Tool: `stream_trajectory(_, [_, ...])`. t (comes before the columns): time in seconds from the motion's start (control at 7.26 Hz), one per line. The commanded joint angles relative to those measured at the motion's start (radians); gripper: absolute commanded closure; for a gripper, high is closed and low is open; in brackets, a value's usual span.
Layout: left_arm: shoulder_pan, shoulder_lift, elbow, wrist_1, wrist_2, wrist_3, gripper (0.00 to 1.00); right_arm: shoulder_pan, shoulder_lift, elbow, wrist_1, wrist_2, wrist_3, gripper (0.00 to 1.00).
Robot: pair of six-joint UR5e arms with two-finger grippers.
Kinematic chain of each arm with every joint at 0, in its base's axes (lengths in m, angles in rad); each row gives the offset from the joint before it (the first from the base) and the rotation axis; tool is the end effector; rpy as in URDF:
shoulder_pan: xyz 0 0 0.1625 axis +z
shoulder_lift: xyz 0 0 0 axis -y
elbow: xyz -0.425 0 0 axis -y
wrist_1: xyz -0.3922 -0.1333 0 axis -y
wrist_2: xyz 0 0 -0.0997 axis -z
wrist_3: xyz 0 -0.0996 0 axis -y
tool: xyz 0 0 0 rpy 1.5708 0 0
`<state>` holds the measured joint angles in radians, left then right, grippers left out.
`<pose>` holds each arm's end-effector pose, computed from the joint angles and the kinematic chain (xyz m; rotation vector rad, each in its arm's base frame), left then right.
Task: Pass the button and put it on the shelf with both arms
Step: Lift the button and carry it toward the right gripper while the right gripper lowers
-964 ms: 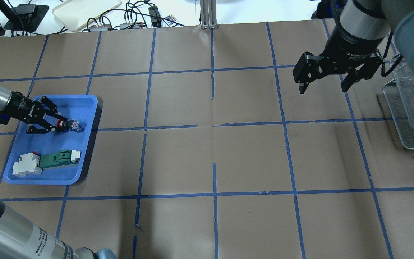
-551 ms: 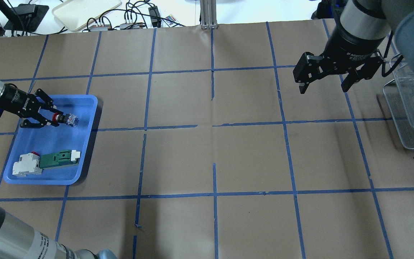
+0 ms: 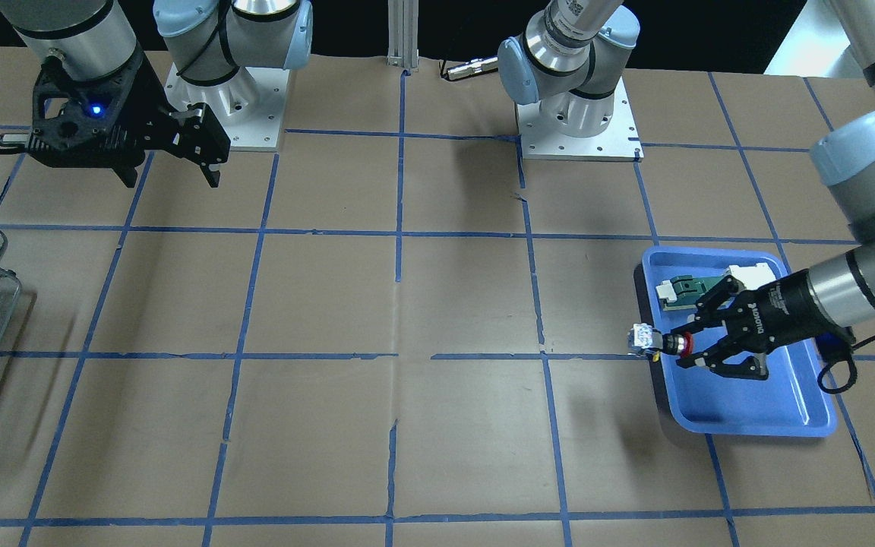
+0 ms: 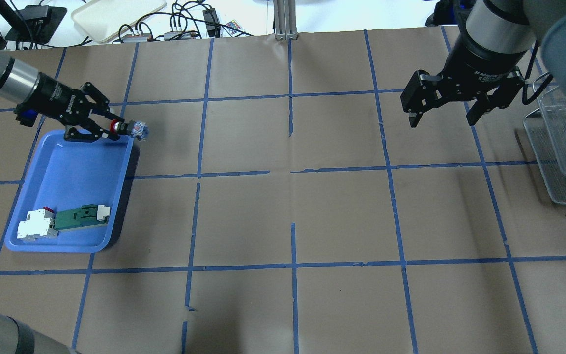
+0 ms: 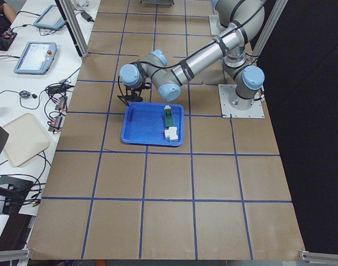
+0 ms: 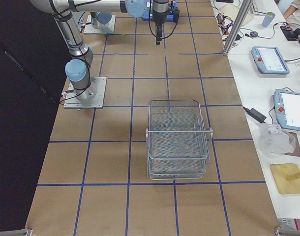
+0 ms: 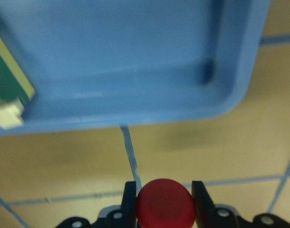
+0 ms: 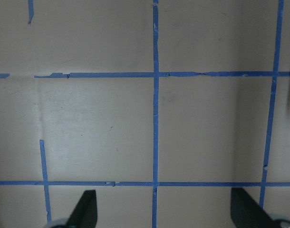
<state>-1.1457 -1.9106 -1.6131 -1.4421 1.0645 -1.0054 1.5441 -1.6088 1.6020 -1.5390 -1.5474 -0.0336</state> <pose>0.0739 -0.6035 0.3076 1.8243 -1.9654 -0.5255 0.1229 -0.4767 0.4878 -0.0103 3.1172 0.0378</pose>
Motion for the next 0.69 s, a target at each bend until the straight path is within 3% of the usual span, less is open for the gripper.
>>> stream_trajectory(0.0, [-0.174,0.085,-0.007,0.008,-0.047,-0.247,1.00,0.002,-0.005,0.000,0.003,-0.008,0.012,0.00])
stream_trajectory(0.55, [-0.431,0.186,-0.005,0.032,-0.176,-0.614,1.00,0.001,-0.028,0.001,0.019,0.000,0.000,0.00])
